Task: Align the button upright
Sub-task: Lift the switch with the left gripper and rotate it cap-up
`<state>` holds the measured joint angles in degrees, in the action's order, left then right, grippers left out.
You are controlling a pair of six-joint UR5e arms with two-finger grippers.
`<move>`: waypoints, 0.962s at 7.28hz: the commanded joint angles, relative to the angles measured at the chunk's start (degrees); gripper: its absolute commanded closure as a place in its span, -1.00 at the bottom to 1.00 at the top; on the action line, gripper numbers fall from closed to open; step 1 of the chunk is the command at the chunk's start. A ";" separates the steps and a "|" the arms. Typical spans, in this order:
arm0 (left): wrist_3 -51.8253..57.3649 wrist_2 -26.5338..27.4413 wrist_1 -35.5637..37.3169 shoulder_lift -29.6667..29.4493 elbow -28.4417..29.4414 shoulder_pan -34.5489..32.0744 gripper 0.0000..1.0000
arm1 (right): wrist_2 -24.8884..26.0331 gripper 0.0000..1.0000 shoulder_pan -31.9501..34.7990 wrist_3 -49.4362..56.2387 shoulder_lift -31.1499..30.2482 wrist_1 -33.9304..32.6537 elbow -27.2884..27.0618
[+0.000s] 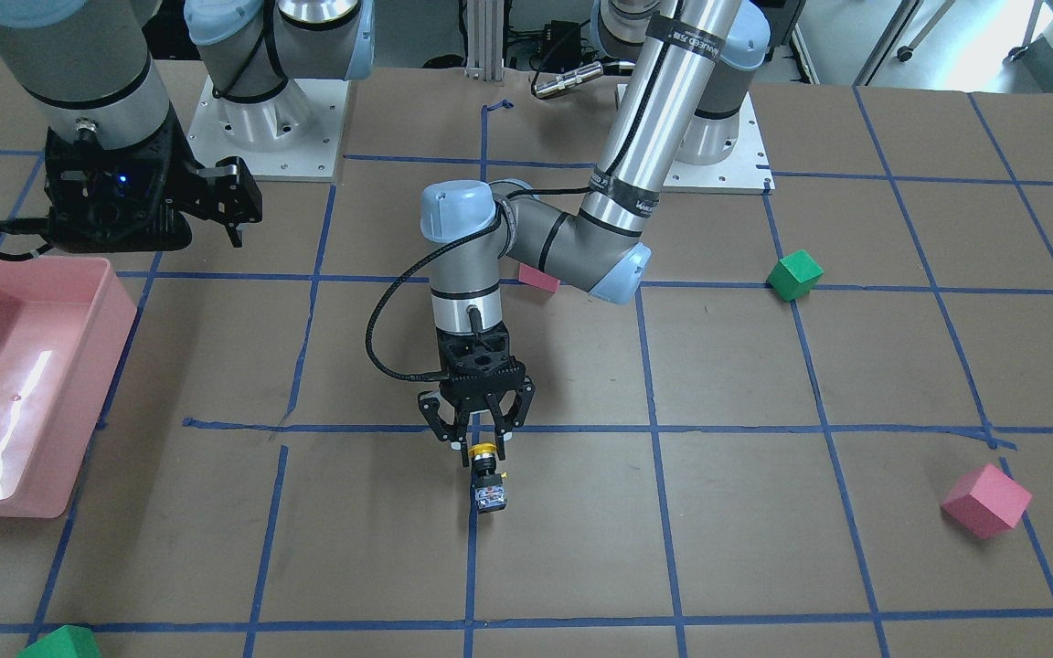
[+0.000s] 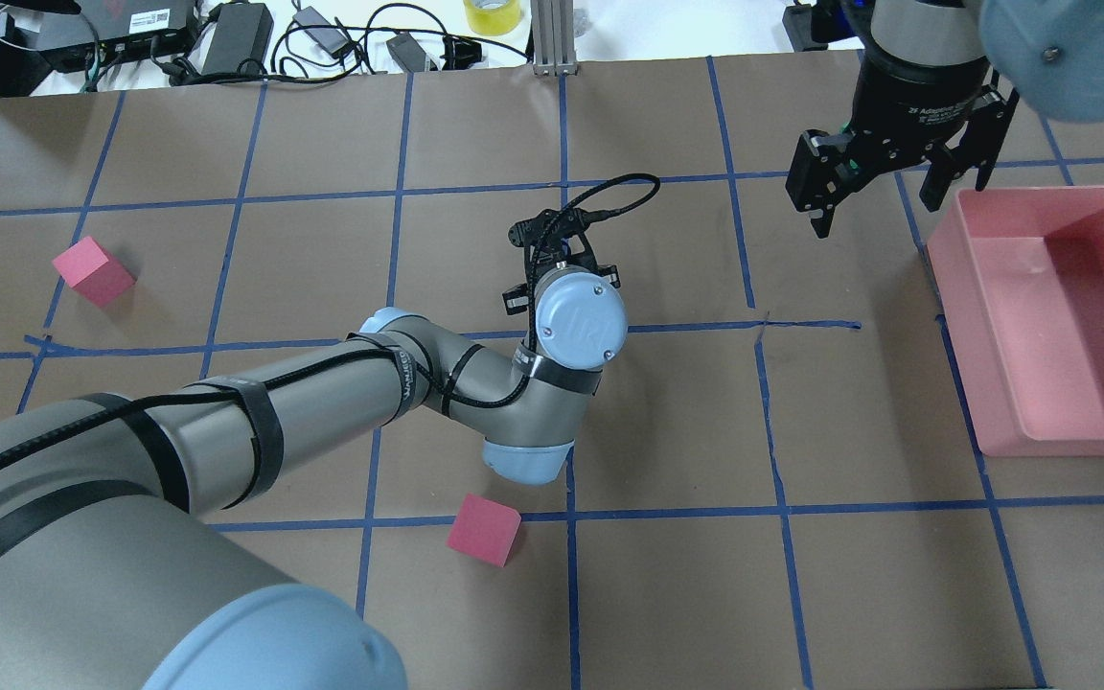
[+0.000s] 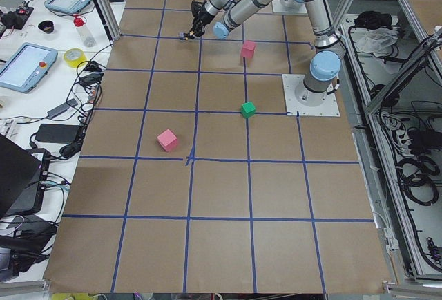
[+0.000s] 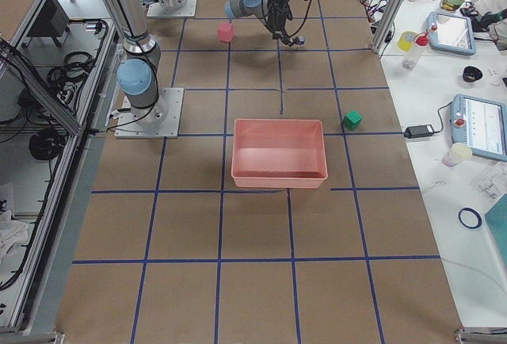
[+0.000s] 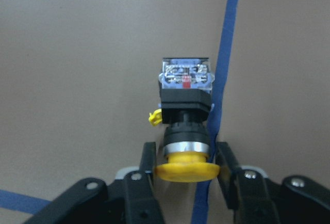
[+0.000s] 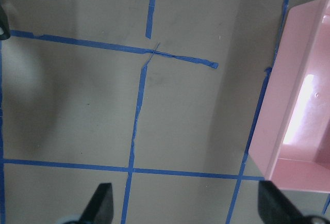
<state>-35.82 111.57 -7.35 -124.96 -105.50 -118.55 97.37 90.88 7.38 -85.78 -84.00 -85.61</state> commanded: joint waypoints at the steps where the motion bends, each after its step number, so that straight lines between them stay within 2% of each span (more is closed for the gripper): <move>1: -1.17 -1.43 -2.91 2.52 2.57 0.51 0.36 | 0.02 -1.00 0.00 0.00 0.00 -0.03 0.00; 2: -6.40 -5.36 -5.28 3.92 2.40 2.25 0.34 | 0.02 -1.00 0.00 0.00 0.00 0.06 0.00; 5: -20.47 -25.63 -25.71 10.16 4.15 9.62 0.47 | 0.02 -1.00 -0.09 0.00 0.00 -0.03 0.00; 7: -39.65 -36.38 -31.92 10.88 5.04 11.50 0.47 | 0.02 -1.00 -0.79 0.09 0.00 0.24 0.00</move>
<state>-64.11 81.52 -35.33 -114.63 -100.88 -108.15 97.38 90.45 7.40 -85.78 -83.89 -85.60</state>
